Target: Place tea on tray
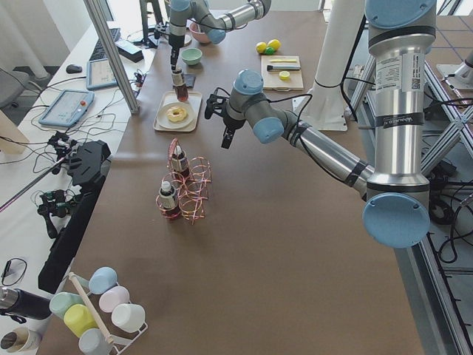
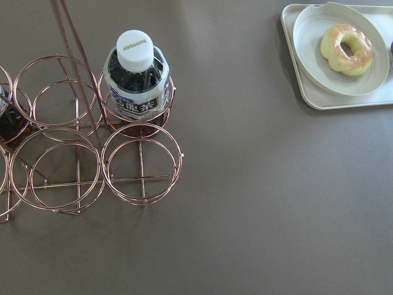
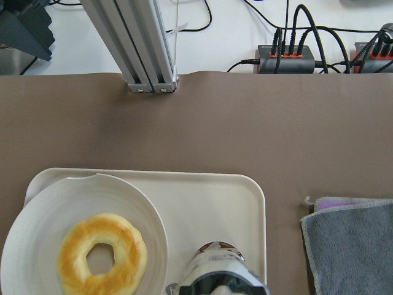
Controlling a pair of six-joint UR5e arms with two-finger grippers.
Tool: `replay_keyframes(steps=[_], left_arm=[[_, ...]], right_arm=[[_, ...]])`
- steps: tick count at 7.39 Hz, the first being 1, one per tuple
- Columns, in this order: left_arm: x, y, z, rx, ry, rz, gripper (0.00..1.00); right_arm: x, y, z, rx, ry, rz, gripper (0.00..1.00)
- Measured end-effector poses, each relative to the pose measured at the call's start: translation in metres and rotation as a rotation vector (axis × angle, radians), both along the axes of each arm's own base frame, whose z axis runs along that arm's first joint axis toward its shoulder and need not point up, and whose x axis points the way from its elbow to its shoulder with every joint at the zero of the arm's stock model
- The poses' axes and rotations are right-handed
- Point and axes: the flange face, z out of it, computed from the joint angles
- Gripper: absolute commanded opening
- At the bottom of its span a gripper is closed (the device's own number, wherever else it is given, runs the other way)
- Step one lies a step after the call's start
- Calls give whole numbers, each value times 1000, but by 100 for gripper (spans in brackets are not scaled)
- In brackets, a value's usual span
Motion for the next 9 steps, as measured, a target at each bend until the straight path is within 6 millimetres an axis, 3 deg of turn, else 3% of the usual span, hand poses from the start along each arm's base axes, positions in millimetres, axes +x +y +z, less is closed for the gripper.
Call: replay_keyframes(steps=[2,5,6,7,8,9], left_arm=[[1,-1,2,-3,-2,0,97],[0,-2,4,-5,-5,-4,97],[0,-3,4,-6,-5,-3,97],[-1,-3,5,-8,-7,-4,97],[-6,-3,9,-13,-13,-9,97],[-16,-4,13,-24,-11,-18,97]], right_arm=[[-4,3,0,3,1,-7,99],[-6,7,-6,18,-4,-12,100],[3,7,-16,27,-22,-12,100],[28,8,-24,22,-60,-23,100],[61,13,-18,9,-85,-43,100],[93,32,0,13,-82,-67,100]])
